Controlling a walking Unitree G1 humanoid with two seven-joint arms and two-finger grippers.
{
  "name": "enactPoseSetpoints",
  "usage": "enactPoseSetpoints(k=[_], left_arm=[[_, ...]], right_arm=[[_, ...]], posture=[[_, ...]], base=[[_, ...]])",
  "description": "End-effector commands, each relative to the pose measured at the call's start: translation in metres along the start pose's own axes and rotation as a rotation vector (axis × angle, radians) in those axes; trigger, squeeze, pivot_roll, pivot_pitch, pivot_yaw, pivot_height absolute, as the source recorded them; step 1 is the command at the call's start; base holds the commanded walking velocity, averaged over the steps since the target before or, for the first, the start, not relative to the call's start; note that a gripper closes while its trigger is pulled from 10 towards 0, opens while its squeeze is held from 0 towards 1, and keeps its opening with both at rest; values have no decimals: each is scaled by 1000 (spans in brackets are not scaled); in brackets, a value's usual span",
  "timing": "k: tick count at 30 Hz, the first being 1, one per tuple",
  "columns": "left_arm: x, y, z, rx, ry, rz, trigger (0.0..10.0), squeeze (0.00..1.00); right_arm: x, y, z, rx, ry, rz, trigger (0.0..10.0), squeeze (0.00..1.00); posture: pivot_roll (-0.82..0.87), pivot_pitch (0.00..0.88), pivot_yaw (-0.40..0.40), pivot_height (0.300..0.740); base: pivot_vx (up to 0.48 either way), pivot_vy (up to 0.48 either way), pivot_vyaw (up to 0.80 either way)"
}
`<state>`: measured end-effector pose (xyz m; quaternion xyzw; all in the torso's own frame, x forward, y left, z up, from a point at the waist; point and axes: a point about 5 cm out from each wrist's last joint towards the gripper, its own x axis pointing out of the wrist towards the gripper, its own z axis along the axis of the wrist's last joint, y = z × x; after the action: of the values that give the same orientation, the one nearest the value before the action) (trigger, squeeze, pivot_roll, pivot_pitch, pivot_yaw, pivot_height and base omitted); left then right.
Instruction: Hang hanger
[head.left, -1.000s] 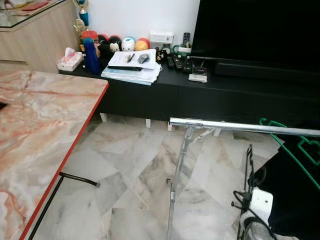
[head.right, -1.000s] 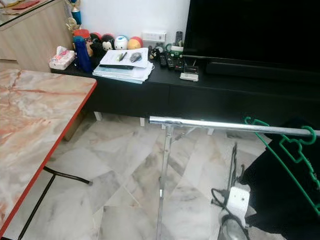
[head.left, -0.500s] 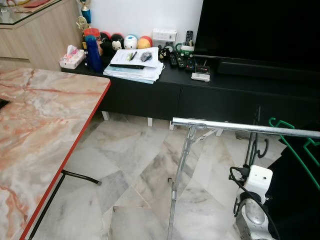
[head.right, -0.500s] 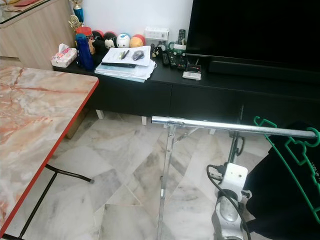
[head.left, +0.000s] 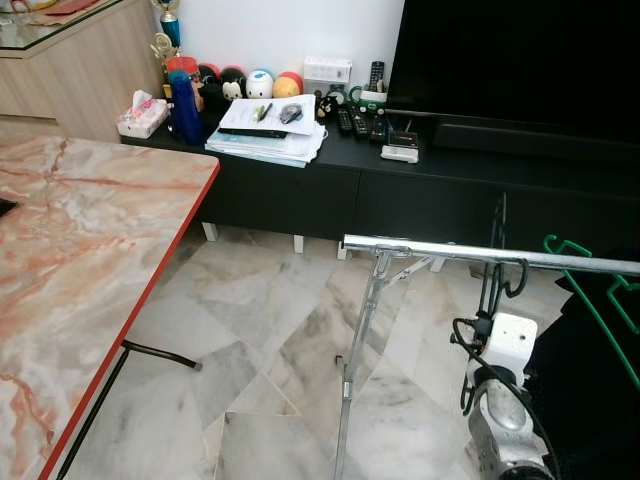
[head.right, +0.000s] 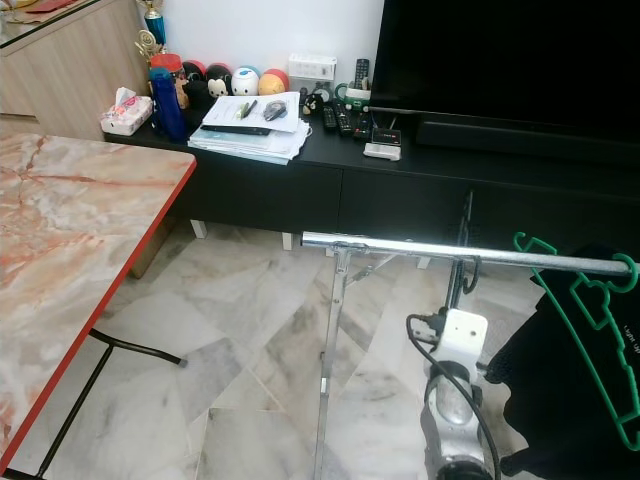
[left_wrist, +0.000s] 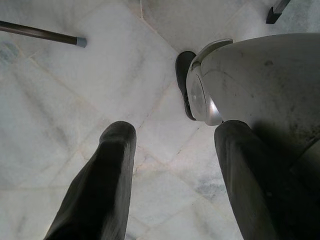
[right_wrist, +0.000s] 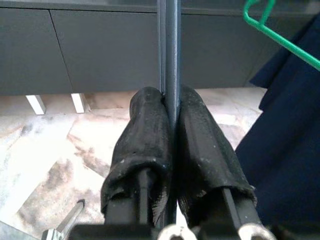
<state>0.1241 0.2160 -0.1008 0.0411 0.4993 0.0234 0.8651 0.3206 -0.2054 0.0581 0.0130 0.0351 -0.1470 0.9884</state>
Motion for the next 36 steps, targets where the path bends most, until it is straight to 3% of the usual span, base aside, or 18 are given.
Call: enactPoseSetpoints(k=[1,22,24,25,26,36], left_arm=[[0,-8,-4,-11,24,-28,10000,0],[2,-21,0,-15,32,-38,10000,0],[3,-22,0,-15,33,-38,10000,0],[3,-22,0,-15,33,-39,10000,0],[3,-23,1,-14,32,-39,10000,0],[6,-36,12,-11,19,-50,10000,0]], right_arm=[[2,-3,1,-7,11,-4,10000,0],[11,3,-1,37,131,66,10000,0],[10,3,-3,42,135,69,10000,51],[10,3,-3,47,135,71,10000,592],[9,3,-4,50,134,72,10000,698],[8,1,-3,67,105,66,10000,694]], posture=[[50,149,-54,740],[52,162,-54,740],[52,162,-54,740],[52,166,-54,740],[52,166,-54,740],[48,166,-55,740]], base=[[0,0,0],[0,0,0],[0,0,0],[0,0,0],[0,0,0],[0,0,0]])
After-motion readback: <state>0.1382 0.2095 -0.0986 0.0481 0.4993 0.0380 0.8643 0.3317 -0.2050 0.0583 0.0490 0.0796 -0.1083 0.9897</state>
